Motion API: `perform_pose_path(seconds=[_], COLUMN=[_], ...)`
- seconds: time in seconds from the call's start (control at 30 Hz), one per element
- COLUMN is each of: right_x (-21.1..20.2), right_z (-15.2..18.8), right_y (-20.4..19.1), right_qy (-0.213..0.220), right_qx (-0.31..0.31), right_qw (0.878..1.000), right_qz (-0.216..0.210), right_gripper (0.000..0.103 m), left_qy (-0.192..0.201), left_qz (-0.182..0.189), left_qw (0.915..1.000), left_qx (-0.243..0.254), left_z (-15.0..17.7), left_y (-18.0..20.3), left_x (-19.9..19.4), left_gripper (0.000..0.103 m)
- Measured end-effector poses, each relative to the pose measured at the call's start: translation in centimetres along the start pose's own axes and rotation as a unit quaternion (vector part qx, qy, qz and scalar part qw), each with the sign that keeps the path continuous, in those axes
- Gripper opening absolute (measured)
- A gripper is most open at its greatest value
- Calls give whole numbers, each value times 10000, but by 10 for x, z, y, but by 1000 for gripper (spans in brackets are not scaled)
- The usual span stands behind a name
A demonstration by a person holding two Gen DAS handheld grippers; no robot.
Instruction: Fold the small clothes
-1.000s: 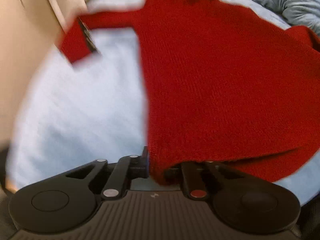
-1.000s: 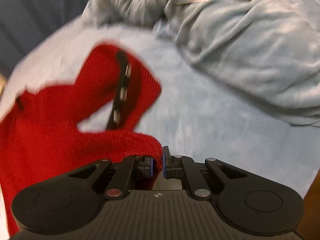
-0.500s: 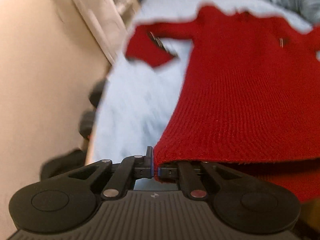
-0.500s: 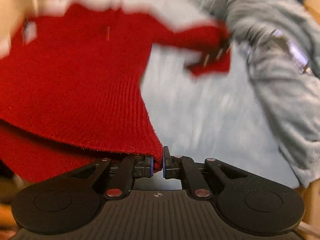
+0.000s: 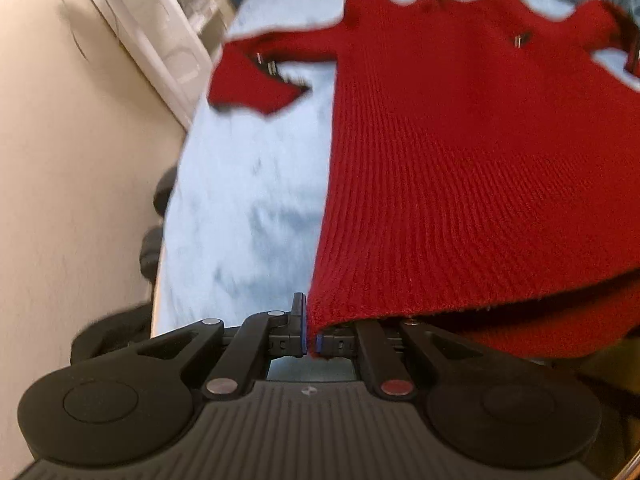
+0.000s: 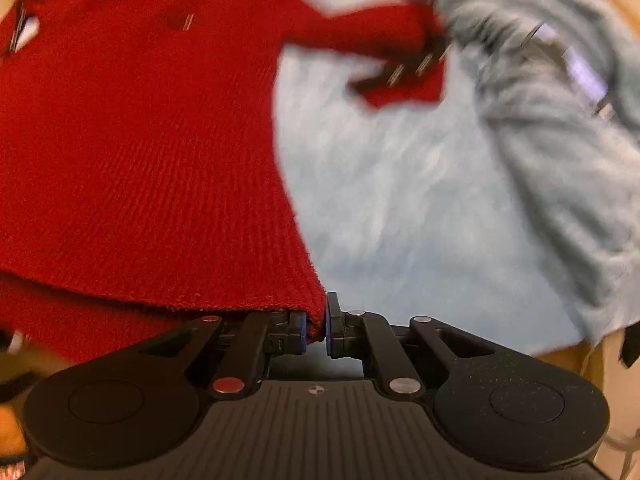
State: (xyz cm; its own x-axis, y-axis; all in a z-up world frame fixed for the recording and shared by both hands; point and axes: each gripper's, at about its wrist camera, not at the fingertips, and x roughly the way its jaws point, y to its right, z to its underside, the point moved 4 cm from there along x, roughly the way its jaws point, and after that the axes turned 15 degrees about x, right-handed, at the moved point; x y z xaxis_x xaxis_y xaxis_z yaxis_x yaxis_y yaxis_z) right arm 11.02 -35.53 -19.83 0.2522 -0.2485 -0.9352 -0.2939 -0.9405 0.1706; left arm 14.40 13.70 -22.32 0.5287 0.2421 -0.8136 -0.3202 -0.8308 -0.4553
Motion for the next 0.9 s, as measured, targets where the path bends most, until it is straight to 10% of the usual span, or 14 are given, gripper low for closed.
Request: perform_pose_path(seconds=[0.07, 0.13, 0.5, 0.9], right_x=[-4, -18, -74, -11], right_z=[11, 14, -71, -103], right_y=[-4, 2, -2, -82], right_qy=[-62, 20, 1314, 587], right_qx=[-153, -173, 941, 595], right_qw=[9999, 9998, 9856, 9949], right_qz=[10, 40, -490, -564], right_gripper=[23, 51, 64, 64], left_qy=[114, 282, 878, -496], left_qz=[2, -254, -461, 557], left_qw=[9999, 9992, 9829, 9859], left_qx=[-91, -104, -1549, -1498], left_z=[2, 7, -71, -237], left_y=[-5, -15, -110, -134], left_x=[-10, -27, -13, 197], left_gripper=[48, 103, 103, 103])
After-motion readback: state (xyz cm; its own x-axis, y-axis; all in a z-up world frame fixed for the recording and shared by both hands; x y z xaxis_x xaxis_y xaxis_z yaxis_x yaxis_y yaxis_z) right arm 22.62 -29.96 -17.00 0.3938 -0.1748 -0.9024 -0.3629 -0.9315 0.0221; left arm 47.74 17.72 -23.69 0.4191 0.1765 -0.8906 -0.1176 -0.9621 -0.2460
